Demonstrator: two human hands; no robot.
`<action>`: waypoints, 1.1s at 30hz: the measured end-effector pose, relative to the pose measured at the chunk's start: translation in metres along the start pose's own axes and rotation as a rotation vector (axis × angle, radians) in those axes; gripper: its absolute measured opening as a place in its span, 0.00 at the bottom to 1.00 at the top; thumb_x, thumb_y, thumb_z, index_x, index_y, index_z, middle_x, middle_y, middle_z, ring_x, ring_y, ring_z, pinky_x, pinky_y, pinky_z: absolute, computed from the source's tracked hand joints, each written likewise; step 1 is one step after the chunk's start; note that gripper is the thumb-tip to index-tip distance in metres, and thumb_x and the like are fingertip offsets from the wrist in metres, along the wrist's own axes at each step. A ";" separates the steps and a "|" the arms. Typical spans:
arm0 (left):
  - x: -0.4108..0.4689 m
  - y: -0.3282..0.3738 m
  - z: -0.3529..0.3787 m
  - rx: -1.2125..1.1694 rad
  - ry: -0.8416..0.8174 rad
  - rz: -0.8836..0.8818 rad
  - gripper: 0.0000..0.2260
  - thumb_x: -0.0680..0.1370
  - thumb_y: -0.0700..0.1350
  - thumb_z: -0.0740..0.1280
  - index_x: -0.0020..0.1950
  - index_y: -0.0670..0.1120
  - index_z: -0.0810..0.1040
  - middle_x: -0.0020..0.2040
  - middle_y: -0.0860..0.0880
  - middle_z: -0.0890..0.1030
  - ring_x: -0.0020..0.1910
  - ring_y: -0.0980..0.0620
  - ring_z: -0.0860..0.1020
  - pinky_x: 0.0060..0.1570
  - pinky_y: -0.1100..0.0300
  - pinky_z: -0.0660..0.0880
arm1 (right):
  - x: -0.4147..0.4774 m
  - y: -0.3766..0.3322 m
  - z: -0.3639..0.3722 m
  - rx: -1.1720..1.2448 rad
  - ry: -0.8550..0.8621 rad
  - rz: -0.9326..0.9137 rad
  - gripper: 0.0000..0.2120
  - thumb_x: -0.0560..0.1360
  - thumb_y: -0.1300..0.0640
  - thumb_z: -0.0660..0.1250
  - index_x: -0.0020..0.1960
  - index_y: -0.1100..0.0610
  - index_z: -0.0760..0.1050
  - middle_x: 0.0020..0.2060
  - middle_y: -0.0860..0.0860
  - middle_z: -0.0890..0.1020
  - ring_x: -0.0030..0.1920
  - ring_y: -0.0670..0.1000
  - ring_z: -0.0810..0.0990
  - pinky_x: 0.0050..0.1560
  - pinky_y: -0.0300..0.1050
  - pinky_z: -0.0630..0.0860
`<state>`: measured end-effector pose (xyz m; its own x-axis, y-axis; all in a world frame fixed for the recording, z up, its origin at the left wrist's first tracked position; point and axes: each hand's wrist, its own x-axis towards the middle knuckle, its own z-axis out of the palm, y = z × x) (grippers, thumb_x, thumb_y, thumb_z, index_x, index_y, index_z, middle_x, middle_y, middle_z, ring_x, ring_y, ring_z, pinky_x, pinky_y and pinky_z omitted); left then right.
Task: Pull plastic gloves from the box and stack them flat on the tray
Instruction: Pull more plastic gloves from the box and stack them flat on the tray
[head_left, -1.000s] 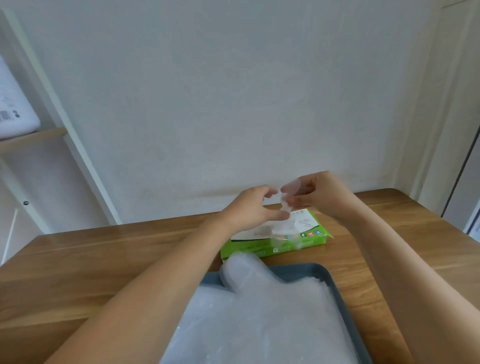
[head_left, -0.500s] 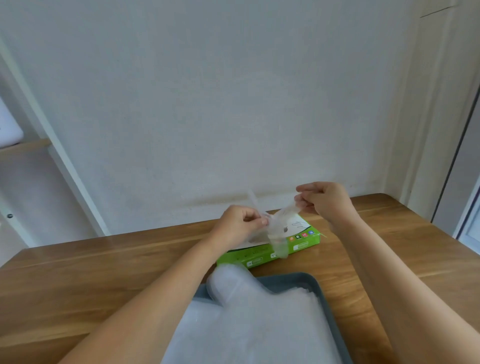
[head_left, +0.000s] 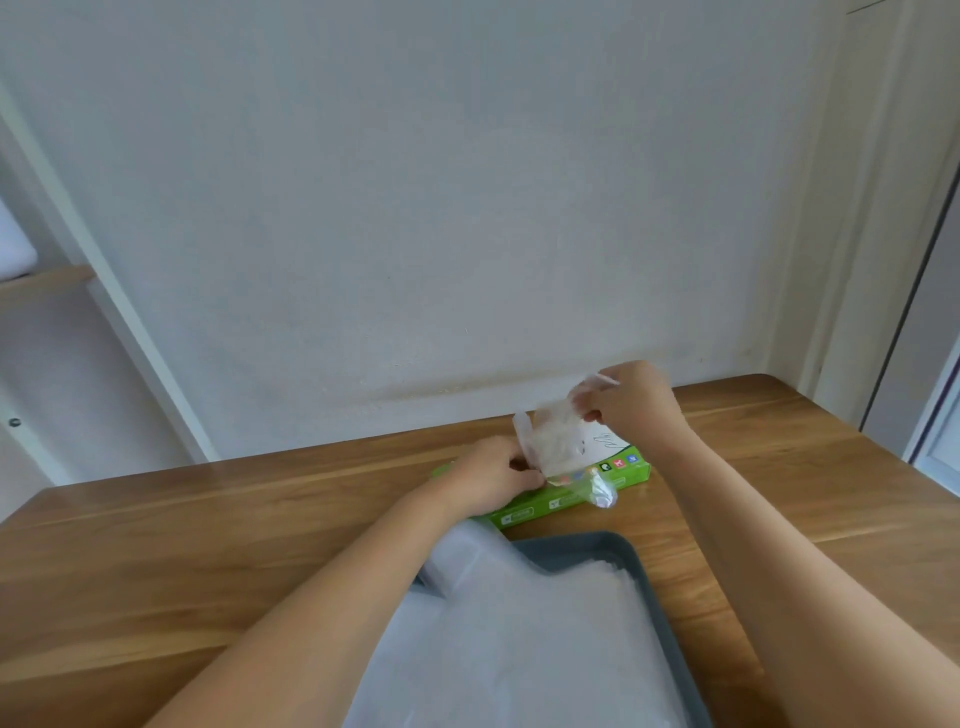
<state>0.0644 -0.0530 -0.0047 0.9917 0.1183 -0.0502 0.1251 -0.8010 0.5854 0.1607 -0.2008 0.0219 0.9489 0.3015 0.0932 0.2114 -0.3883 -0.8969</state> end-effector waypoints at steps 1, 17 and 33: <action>0.000 0.001 0.001 0.034 -0.013 -0.010 0.12 0.79 0.45 0.66 0.61 0.47 0.79 0.55 0.49 0.81 0.52 0.50 0.78 0.47 0.59 0.71 | -0.001 -0.001 -0.001 0.043 0.053 -0.022 0.11 0.68 0.66 0.66 0.28 0.57 0.77 0.25 0.50 0.77 0.31 0.53 0.73 0.33 0.44 0.66; -0.012 0.022 -0.051 -0.094 0.154 -0.195 0.11 0.76 0.42 0.68 0.58 0.46 0.75 0.52 0.49 0.75 0.50 0.53 0.74 0.48 0.62 0.68 | -0.046 -0.072 -0.058 0.152 -0.261 -0.270 0.13 0.78 0.64 0.60 0.43 0.59 0.82 0.36 0.56 0.83 0.36 0.48 0.81 0.36 0.38 0.79; -0.122 0.047 -0.085 -0.717 0.041 0.162 0.18 0.78 0.60 0.59 0.60 0.53 0.79 0.62 0.57 0.80 0.66 0.62 0.73 0.70 0.62 0.63 | -0.114 -0.096 -0.018 0.146 -0.440 -0.300 0.16 0.79 0.56 0.63 0.40 0.68 0.78 0.29 0.54 0.77 0.30 0.50 0.76 0.32 0.40 0.75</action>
<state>-0.0527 -0.0548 0.0976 0.9925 0.0639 0.1037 -0.0864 -0.2315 0.9690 0.0367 -0.2134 0.1047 0.6578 0.7282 0.1924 0.3930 -0.1139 -0.9125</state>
